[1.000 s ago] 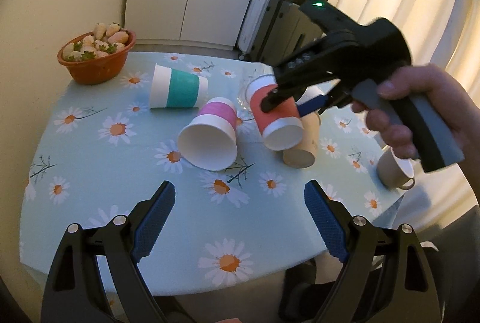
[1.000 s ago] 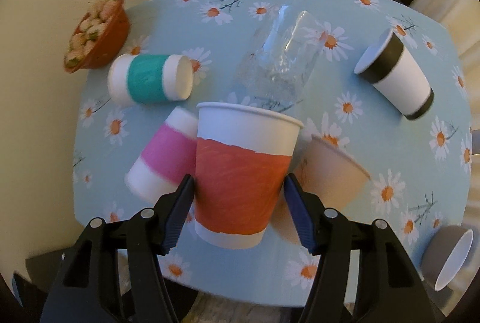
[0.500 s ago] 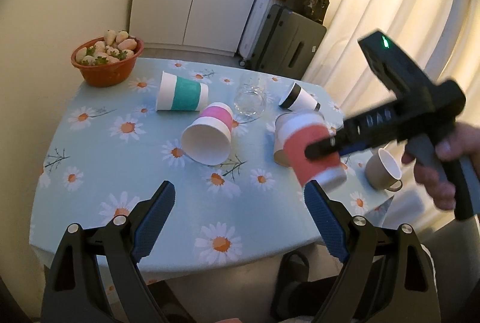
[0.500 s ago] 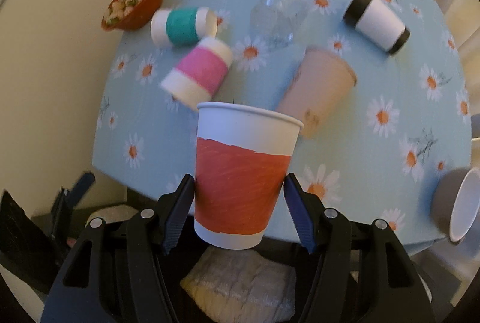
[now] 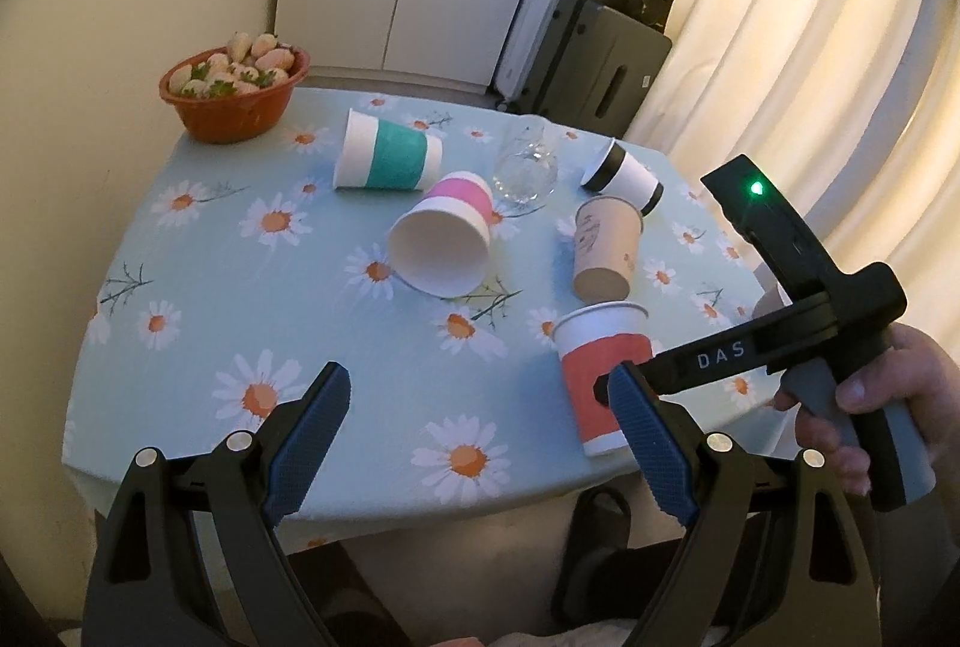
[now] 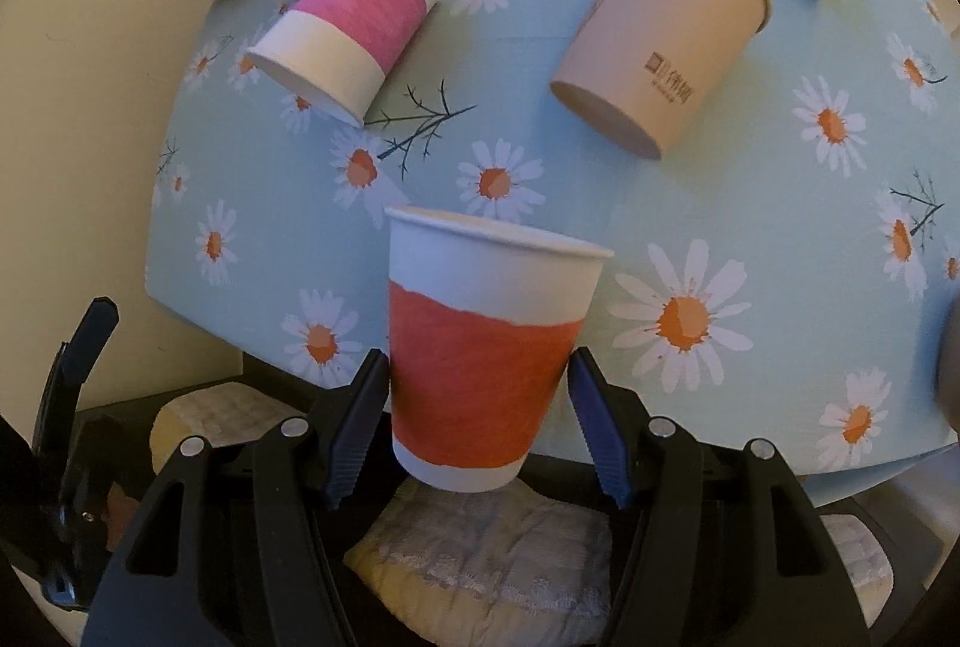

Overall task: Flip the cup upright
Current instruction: 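Lift the orange-banded cup with the right gripper and rotate it upright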

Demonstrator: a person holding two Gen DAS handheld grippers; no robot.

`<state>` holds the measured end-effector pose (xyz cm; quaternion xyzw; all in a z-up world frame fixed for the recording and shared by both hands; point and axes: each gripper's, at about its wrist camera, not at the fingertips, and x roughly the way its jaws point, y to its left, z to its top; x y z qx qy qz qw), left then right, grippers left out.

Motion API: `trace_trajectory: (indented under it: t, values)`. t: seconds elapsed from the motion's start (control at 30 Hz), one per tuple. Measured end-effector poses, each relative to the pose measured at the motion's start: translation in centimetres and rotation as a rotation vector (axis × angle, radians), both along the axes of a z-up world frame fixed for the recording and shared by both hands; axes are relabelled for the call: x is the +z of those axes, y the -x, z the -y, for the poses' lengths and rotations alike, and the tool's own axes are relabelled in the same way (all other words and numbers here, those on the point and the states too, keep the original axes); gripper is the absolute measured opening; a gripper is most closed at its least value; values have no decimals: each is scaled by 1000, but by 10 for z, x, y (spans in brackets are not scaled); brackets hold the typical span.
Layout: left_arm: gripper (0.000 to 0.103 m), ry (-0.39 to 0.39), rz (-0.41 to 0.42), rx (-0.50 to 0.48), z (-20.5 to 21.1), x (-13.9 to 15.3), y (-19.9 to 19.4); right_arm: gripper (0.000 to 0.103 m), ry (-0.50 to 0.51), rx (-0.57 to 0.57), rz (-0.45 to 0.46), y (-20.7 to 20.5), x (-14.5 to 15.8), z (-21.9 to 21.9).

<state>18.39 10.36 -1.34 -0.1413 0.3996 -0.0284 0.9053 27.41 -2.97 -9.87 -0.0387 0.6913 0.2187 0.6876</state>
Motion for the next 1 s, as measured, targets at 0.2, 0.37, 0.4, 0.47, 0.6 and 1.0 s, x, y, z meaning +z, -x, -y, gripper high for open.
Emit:
trace_trajectory:
  t: [0.2, 0.37, 0.4, 0.47, 0.6, 1.0]
  values:
    - [86, -3, -3, -8, 3, 0, 0, 65, -6, -8, -1, 2, 1, 1]
    - [86, -11, 0, -11, 7, 5, 0, 68, -32, -17, 5, 2, 14, 9]
    - [86, -11, 2, -12, 7, 6, 0, 68, -40, -18, 8, 2, 18, 10]
    - [86, -7, 3, -19, 9, 9, -1, 68, -52, -21, 21, 3, 28, 14]
    - [86, 55, -12, -41, 14, 16, -8, 68, -84, -25, 54, 9, 56, 28]
    - [86, 153, -119, -143, 62, 16, -49, 68, -149, -61, 128, 41, 108, 102]
